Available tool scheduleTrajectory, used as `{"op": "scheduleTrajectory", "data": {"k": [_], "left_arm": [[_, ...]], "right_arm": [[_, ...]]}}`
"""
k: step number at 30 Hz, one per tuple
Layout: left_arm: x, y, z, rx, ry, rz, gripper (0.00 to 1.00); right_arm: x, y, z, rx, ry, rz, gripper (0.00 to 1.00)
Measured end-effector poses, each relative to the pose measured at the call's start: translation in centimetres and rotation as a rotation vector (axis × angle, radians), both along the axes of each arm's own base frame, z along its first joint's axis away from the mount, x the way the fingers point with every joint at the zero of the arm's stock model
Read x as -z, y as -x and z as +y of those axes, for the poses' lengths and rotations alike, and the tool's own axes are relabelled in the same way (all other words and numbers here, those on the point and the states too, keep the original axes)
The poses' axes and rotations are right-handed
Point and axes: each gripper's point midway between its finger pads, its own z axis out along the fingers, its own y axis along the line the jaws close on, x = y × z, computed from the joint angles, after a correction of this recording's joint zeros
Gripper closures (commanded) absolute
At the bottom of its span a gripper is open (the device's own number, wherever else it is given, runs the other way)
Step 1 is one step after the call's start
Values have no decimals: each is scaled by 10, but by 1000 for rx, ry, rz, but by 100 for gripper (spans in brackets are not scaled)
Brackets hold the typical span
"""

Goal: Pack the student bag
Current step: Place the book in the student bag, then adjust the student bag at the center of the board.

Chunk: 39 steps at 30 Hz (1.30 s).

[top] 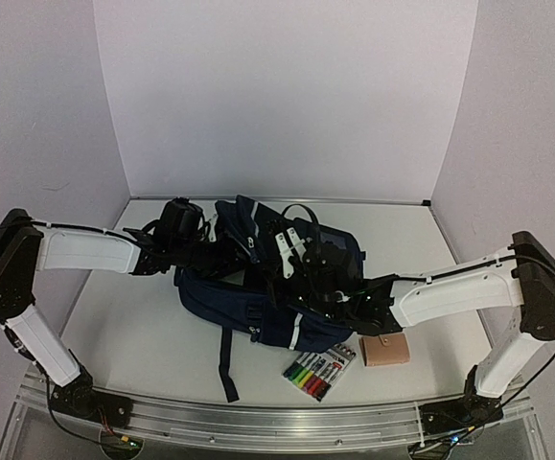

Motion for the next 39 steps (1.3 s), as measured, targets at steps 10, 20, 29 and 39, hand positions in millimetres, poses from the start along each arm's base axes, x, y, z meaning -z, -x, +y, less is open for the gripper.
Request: {"op": "scheduleTrajectory", "data": {"k": [10,20,29,39], "left_arm": [[1,0,-15,25,-11,-21,55],[-73,5,94,-230,-99,-162,24],[-62,14,183,-451,-190,-90,7],[-48,-34,140,-278,-265,-55,6]], "right_arm": [[-1,-2,-2,17,-1,-6,96],[-25,0,-13,73,-64,2,16],[-61,-17,-86,346,-146,99,2],[58,-42,-214,609,-74,467,2]]}}
